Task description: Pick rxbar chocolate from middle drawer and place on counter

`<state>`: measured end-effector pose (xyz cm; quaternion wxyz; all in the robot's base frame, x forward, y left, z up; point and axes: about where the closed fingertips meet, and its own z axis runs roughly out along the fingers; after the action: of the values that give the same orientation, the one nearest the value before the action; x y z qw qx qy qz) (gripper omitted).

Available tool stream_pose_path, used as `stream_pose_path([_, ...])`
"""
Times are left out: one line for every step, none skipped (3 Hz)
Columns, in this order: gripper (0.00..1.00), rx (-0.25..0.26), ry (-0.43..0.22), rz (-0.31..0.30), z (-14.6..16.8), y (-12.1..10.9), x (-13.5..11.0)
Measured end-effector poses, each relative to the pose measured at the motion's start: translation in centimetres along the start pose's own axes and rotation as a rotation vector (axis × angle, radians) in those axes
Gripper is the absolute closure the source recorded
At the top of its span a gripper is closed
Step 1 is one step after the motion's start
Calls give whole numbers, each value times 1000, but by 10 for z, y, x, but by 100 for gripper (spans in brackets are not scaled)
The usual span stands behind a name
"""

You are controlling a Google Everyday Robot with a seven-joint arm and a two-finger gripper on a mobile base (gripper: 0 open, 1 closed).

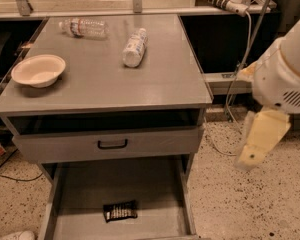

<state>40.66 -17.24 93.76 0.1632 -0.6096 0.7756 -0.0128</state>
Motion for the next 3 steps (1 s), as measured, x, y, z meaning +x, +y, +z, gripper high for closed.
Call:
stream_pose_path([0,-107,-9,27,32,33,-11])
stream_pose_path([0,-114,-8,29,34,35,-10])
stream_pose_path([0,-155,-27,31,48,51,-17])
